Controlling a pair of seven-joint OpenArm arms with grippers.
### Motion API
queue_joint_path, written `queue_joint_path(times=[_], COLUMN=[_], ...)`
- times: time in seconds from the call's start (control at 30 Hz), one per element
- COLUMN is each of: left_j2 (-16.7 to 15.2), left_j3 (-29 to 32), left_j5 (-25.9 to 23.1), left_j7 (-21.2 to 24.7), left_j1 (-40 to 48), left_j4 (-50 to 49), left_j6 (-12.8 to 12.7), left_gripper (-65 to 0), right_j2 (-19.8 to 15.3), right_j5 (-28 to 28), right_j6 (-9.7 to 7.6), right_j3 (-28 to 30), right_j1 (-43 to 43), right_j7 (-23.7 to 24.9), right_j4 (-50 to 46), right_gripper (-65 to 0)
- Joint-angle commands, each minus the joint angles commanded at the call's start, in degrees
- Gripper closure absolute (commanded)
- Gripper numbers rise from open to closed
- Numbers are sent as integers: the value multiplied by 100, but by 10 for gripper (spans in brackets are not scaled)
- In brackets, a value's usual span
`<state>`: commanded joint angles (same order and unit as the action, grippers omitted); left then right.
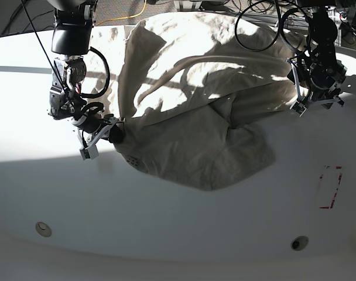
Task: Layout the t-shirt on the table in an organized manner, then fold the t-shirt properly
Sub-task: 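Grasp the t-shirt edge with each gripper, spreading them apart, then pull the held t-shirt edge toward the table front with both grippers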
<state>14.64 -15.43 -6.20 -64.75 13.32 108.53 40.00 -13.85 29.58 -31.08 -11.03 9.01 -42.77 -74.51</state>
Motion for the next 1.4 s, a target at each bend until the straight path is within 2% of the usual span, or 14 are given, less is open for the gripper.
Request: queue_joint_path(times=[0.2,0.27,0.33,0.43,0.53,0.7,0.87,1.07,1.27,1.4], left_j2=[0,0,0,0,9,26,53,246,273,466], left_j3=[26,26,35,44,158,246,686,1547,2022,2409], left_j5=[-9,-9,-9,-18,-35,-35,-53,-44,-53,-53], left_j7=[0,0,0,9,9,35,369,440,1002,1213], left_j1=[88,79,62,-26,-202,-413,-897,-2127,-3464,-4009], left_j4=[-105,-220,-413,-642,-914,-1240,-1442,-2303,-3552,-4026], left_j6=[0,0,0,0,0,0,0,0,0,0], left_gripper=[-367,-318,-206,-83,-36,0,-1,0,0,0], right_j2=[0,0,0,0,0,0,0,-35,-9,-26], right_j5=[0,0,0,0,0,26,35,44,9,0], right_j6=[0,0,0,0,0,0,0,0,0,44], right_j3=[0,0,0,-9,-9,-35,-44,-53,-527,-756], right_j1=[-18,-18,-18,-18,-18,-18,-18,-18,18,62], right_j7=[0,0,0,0,0,0,0,0,0,9], right_j4=[0,0,0,0,0,0,0,-9,-9,0], right_gripper=[0,0,0,0,0,0,0,0,0,0])
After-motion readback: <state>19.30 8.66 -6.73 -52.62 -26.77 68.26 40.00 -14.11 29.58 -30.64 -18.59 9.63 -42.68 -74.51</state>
